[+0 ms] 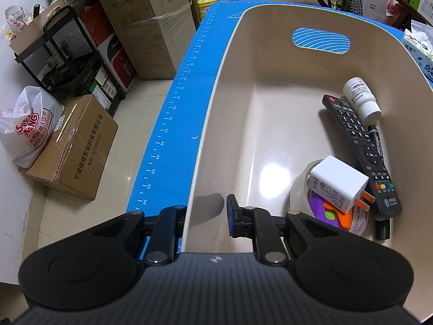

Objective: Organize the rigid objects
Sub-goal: 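Lift the silver key, carry it into the beige bin, open the right gripper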

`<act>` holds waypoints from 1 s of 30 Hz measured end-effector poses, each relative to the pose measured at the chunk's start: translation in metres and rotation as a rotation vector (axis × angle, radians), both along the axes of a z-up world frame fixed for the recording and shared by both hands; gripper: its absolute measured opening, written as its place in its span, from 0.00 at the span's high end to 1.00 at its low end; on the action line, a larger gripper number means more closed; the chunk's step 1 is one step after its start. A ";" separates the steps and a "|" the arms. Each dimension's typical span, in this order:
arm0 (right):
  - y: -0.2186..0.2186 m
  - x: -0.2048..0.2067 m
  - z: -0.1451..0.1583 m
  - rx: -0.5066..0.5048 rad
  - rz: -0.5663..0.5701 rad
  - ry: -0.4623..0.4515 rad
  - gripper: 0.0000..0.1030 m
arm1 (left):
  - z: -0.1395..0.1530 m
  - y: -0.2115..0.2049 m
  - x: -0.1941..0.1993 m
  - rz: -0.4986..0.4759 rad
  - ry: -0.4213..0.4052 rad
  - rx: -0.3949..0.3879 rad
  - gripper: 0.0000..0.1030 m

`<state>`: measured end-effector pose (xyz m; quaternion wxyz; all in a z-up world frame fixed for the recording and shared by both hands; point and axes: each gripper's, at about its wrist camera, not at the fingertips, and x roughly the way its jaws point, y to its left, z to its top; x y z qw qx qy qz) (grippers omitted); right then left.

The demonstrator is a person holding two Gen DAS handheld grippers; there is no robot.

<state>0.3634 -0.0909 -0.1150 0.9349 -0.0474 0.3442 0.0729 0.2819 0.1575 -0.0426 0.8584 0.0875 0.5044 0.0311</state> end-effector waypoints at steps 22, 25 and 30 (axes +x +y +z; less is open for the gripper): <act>0.008 -0.030 0.036 -0.126 0.006 -0.117 0.86 | 0.002 0.005 -0.001 0.003 0.001 -0.021 0.82; 0.006 -0.037 0.055 -0.109 -0.003 -0.153 0.86 | 0.001 0.005 -0.001 0.004 0.002 -0.022 0.82; 0.007 -0.050 0.091 -0.052 -0.012 -0.233 0.86 | 0.001 0.005 -0.001 0.006 0.000 -0.026 0.82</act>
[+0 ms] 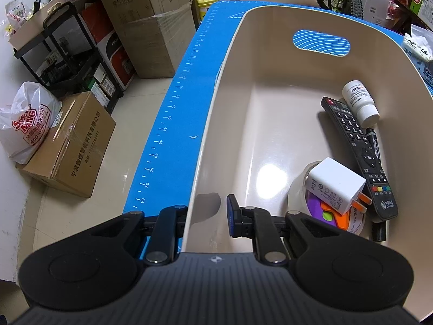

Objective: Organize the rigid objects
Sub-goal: 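Lift the silver key, carry it into the beige bin, open the right gripper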

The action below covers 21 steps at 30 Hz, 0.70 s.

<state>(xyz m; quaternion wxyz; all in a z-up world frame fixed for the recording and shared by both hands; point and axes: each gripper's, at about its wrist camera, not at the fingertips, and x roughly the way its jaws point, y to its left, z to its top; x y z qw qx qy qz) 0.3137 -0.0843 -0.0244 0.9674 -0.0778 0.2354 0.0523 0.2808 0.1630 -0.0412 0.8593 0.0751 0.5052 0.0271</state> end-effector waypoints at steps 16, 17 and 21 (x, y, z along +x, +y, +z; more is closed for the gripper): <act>0.070 -0.026 0.034 0.110 0.237 0.061 0.86 | 0.002 0.001 -0.001 -0.001 -0.005 -0.002 0.82; 0.075 -0.027 0.031 0.103 0.245 0.074 0.86 | 0.002 0.001 -0.001 -0.001 -0.006 -0.003 0.82; 0.091 -0.031 0.021 0.077 0.268 0.127 0.86 | 0.003 0.001 -0.002 0.000 -0.009 0.000 0.82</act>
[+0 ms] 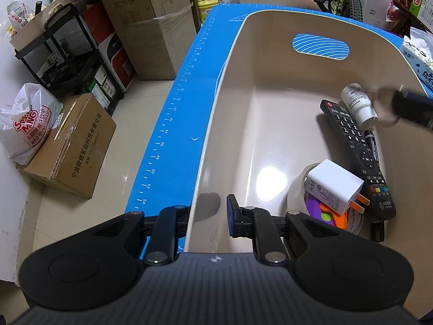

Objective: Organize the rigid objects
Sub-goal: 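Lift the silver key, carry it into the beige bin, open the right gripper, then lower the beige bin onto the mat with the left tool and release it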

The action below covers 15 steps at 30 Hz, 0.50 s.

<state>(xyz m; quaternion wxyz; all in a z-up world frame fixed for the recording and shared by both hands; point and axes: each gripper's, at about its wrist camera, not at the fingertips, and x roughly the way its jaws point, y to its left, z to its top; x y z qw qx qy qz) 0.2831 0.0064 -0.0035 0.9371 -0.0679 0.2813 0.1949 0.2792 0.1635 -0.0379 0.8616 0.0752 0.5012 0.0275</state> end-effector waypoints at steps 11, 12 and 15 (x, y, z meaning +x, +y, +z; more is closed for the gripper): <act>0.005 -0.017 0.004 0.042 -0.017 0.053 0.44 | 0.020 -0.005 -0.012 0.007 -0.063 0.005 0.64; 0.002 -0.021 0.008 0.055 -0.026 0.047 0.41 | 0.024 -0.006 -0.016 0.003 -0.080 0.000 0.61; -0.007 -0.029 0.020 0.083 -0.061 0.041 0.32 | 0.039 -0.010 -0.027 -0.004 -0.132 -0.002 0.32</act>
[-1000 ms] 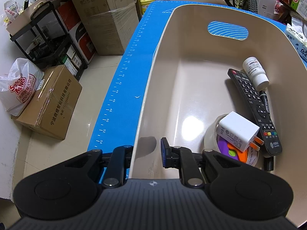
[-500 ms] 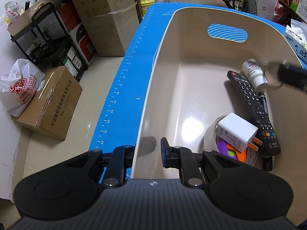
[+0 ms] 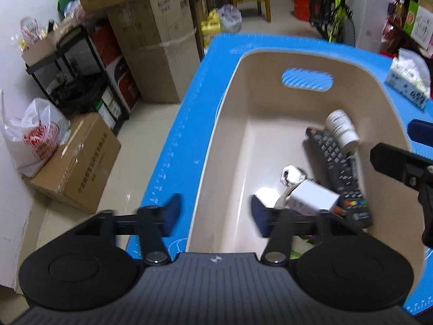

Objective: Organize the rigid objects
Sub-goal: 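Lower the beige bin onto the mat with the left tool and release it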

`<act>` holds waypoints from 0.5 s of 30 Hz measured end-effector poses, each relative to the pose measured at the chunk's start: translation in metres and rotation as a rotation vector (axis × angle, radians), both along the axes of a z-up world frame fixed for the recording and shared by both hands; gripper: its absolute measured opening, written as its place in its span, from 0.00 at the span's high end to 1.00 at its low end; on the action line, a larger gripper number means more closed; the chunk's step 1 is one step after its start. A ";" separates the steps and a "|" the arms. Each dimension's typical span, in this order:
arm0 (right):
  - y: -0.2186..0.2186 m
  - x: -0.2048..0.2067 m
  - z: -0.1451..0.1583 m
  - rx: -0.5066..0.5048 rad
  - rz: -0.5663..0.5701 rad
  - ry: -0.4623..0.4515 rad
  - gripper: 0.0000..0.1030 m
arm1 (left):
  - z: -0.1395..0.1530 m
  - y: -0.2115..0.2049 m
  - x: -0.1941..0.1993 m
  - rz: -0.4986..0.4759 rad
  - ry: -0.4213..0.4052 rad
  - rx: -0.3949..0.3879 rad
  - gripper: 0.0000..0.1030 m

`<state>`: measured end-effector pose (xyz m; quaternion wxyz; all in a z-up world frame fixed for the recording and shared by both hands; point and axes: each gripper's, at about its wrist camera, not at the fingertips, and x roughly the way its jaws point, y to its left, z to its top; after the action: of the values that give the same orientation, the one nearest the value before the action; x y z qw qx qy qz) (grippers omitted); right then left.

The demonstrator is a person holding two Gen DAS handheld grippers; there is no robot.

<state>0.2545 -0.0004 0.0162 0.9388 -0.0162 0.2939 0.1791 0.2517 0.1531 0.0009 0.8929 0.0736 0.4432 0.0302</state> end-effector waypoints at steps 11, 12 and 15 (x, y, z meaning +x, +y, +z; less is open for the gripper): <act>-0.034 -0.051 0.040 -0.005 -0.158 -0.055 0.03 | 0.044 -0.023 -0.054 -0.035 -0.125 -0.012 0.14; -0.037 -0.057 0.042 -0.001 -0.164 -0.054 0.03 | 0.046 -0.025 -0.059 -0.039 -0.127 -0.007 0.14; -0.046 -0.075 0.048 0.010 -0.184 -0.053 0.03 | 0.051 -0.033 -0.076 -0.039 -0.135 -0.001 0.14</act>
<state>0.1791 -0.0468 0.0643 0.9587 0.0107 0.2685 0.0929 0.1759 0.1204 0.0519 0.9213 0.0796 0.3803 0.0175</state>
